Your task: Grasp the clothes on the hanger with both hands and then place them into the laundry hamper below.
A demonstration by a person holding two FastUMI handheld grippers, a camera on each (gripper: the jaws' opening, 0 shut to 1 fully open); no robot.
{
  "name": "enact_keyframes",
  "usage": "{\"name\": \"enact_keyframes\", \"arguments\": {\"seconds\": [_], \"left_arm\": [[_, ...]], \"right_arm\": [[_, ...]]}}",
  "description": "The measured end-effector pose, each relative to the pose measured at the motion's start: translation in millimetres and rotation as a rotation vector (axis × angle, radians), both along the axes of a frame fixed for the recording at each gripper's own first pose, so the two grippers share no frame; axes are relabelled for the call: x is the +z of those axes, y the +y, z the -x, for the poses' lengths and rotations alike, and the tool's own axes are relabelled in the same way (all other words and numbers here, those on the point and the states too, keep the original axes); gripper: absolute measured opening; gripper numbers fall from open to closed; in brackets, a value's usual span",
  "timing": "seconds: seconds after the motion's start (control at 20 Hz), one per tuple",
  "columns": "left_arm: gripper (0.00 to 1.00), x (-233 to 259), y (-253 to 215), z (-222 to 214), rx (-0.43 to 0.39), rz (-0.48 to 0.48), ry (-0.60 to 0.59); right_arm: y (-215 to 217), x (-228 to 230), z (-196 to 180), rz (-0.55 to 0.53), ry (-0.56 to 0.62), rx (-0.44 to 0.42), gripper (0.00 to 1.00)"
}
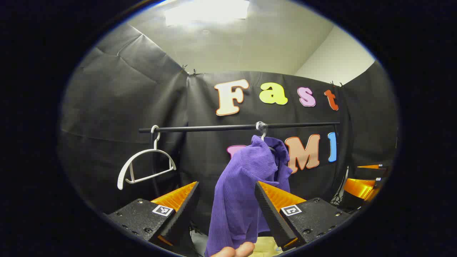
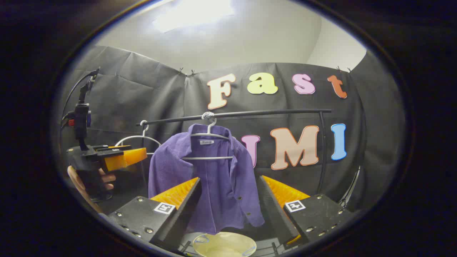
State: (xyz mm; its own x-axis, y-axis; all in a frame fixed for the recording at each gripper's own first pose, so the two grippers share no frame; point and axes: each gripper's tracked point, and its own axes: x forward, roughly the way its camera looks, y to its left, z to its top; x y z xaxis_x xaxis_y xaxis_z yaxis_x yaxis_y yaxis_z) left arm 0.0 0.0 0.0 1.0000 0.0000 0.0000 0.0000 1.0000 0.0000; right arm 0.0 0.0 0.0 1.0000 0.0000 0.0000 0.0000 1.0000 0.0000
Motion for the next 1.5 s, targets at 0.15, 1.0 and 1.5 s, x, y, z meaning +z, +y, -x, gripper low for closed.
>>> {"name": "enact_keyframes", "arguments": {"seconds": [0.15, 1.0, 1.5], "left_arm": [[0.91, -0.9, -6.9, -0.4, -0.005, 0.012, 0.007], [0.97, -72.8, -87.7, -29.3, -0.032, -0.028, 0.096], [0.97, -106.4, -58.1, -65.7, 0.265, 0.017, 0.089]], "right_arm": [[-4.2, -3.4, 2.4, 0.016, 0.005, -0.015, 0.93], [-13.0, -52.3, -43.7, 0.014, 0.034, 0.023, 0.94], [-35.1, -69.3, -126.3, -0.18, -0.006, 0.064, 0.99]]}}
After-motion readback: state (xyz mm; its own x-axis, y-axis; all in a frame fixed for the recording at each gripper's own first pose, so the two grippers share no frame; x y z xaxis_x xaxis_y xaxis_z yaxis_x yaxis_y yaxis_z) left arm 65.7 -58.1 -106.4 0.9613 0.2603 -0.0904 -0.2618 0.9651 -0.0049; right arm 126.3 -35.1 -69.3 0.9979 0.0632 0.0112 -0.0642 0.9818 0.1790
